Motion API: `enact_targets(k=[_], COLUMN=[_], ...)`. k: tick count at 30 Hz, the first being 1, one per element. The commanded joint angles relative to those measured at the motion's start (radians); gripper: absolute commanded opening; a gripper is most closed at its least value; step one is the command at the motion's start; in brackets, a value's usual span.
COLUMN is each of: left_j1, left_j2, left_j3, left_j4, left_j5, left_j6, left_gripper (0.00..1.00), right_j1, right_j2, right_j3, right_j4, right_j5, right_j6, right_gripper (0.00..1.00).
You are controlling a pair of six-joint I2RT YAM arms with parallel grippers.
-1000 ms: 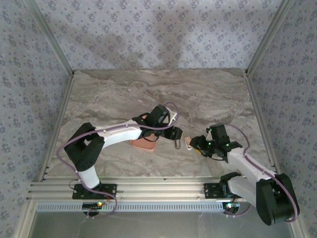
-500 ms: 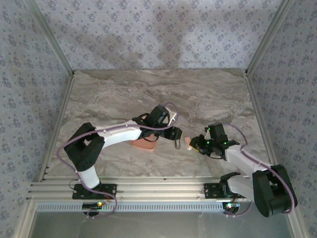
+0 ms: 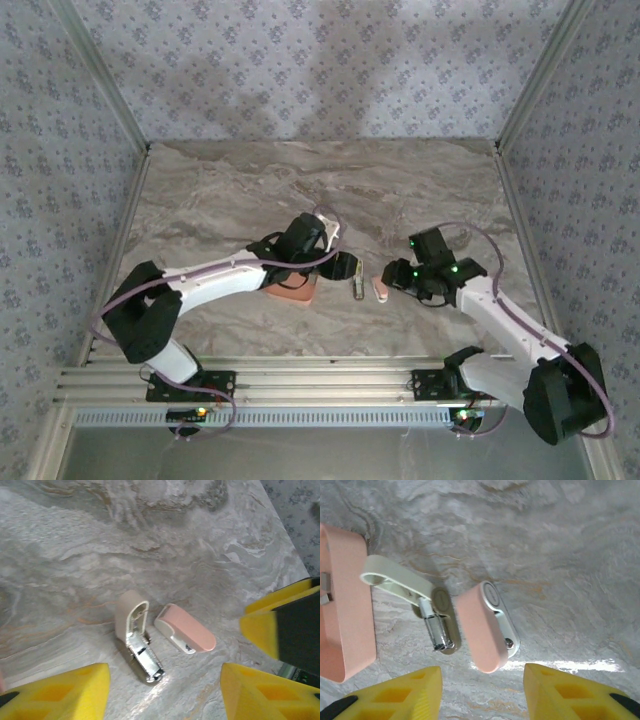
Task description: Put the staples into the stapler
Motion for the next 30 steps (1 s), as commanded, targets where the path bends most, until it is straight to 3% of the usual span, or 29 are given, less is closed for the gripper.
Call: enact_targets(k=[1,8,13,23,30], left_j1=[0.011,0.038,0.050,0.063,0.067], left_j2=[-0.059,-0.138,-0.169,-0.177,-0.198], left_j3=[-0.051,-0.133,-0.170,-0.194,-0.217], left_j4=[0.037,0.035,0.034,0.036,0.042], left_j5=[-0.067,-0.112,-0.121,-0.123,-0.139], left_j6=[-0.023,-0.031,-0.035,-0.031,-0.031], left_gripper=[0.62,0.63,0.63,0.64,0.63], right_j1=[0.065,0.163,0.188,0.194,0.187], right_j2=[0.084,0.312,0.416,0.503,0.462], right_j3=[0.101,0.244,0.287,0.279,0.285], right_j4=[-0.187,-0.263,-0.268,-0.226,-0.245], right_j5=[0.146,0.250,0.254,0.189,0.211], right_j6=[-0.070,-0.158,-0.180,-0.187,-0.190], right_gripper=[0.50,0.52,0.52,0.35,0.26])
